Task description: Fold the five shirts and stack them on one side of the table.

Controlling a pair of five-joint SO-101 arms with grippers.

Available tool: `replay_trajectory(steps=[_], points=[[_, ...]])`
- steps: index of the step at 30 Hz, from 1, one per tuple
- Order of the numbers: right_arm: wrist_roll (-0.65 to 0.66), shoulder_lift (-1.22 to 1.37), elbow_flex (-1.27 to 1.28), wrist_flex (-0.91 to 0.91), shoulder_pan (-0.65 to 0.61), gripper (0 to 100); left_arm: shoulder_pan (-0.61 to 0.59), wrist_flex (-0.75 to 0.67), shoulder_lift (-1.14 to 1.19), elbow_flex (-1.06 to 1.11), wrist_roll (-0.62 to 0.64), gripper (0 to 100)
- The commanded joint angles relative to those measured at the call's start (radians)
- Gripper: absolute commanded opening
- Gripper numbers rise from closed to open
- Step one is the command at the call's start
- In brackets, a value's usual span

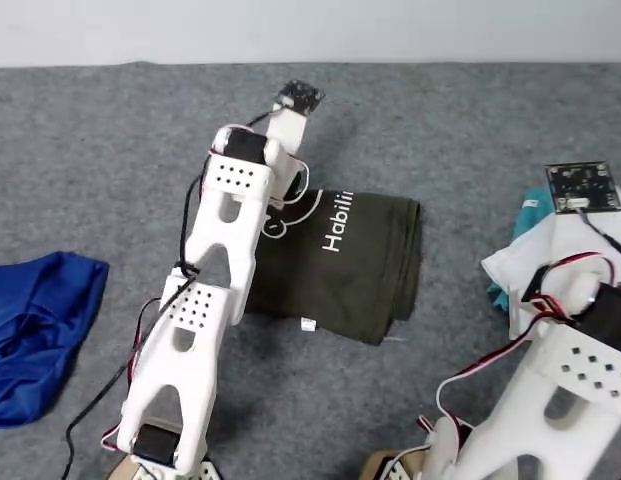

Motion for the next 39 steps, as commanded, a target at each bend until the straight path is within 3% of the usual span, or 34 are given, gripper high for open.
replay_trajectory(steps=[1, 4, 9, 13, 16, 19, 22, 31, 39], points=[[-0.032, -0.010, -0.006, 0.030, -0.010, 2.1, -0.011, 0.069, -0.018, -0.229, 0.005, 1], [-0.080, -0.005, -0.006, 0.028, -0.025, 2.5, -0.051, 0.066, -0.089, -0.229, 0.060, 1], [-0.172, 0.084, 0.015, -0.012, -0.217, 2.6, -0.137, 0.068, -0.258, -0.101, 0.095, 1], [-0.305, 0.248, 0.009, -0.137, -0.364, 3.1, -0.213, 0.066, -0.374, 0.012, 0.091, 1], [-0.377, 0.397, -0.018, -0.242, -0.440, 9.3, -0.273, 0.066, -0.439, 0.097, 0.069, 1], [-0.471, 0.541, -0.101, -0.282, -0.496, 15.4, -0.350, 0.066, -0.499, 0.180, 0.040, 1], [-0.526, 0.676, -0.218, -0.294, -0.544, 14.6, -0.419, 0.066, -0.560, 0.248, 0.034, 1], [-0.589, 0.989, -0.565, -0.286, -0.584, 13.4, -0.485, 0.064, -0.643, 0.357, -0.032, 1], [-0.588, 1.079, -0.643, -0.303, -0.573, 13.6, -0.477, 0.064, -0.640, 0.378, -0.035, 0]])
